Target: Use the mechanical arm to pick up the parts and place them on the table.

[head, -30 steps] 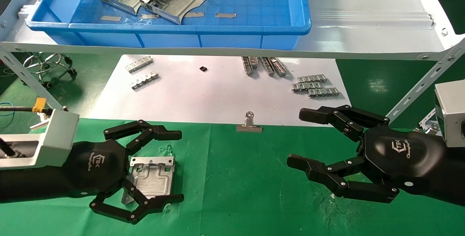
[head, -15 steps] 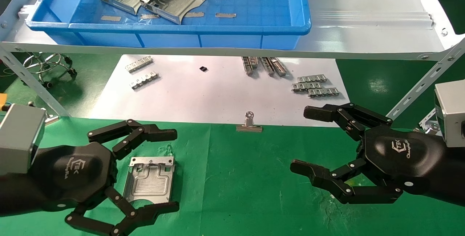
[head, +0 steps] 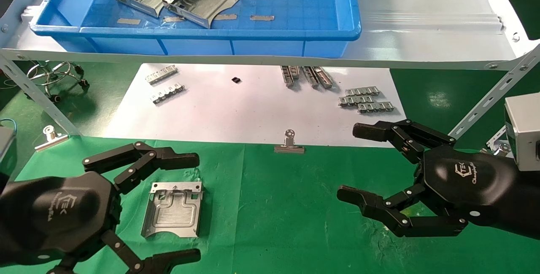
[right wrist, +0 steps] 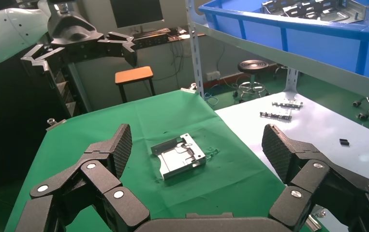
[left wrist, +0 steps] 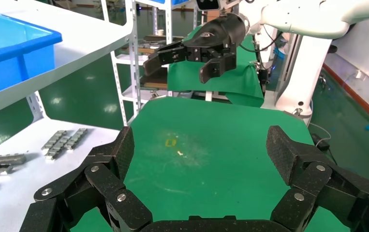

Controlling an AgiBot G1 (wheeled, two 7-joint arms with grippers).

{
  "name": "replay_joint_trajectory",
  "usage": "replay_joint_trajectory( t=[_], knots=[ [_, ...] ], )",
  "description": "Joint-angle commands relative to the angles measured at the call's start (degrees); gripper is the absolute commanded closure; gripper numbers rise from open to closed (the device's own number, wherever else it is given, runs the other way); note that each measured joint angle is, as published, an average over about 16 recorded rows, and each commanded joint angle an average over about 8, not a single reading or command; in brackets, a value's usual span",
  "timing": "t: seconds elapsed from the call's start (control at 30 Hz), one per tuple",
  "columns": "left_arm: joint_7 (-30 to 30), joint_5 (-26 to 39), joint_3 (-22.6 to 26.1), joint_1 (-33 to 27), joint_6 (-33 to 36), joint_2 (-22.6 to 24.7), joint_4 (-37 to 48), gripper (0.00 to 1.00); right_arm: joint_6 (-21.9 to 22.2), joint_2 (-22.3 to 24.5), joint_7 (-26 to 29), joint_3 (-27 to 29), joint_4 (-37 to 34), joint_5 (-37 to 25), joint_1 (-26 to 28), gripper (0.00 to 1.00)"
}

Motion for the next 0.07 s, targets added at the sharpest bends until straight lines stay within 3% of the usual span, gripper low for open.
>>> replay_joint_trajectory(
  t=[0.03, 0.07],
  knots=[
    [-0.2, 0.0, -0.6, 0.4, -0.1, -0.1, -0.5, 0.0, 0.0, 0.0, 0.0, 0.0, 0.0, 0.0, 0.0, 0.0],
    [-0.2, 0.0, -0.5, 0.4, -0.1, -0.1, -0.5, 0.0, 0.0, 0.0, 0.0, 0.0, 0.0, 0.0, 0.0, 0.0]
  ],
)
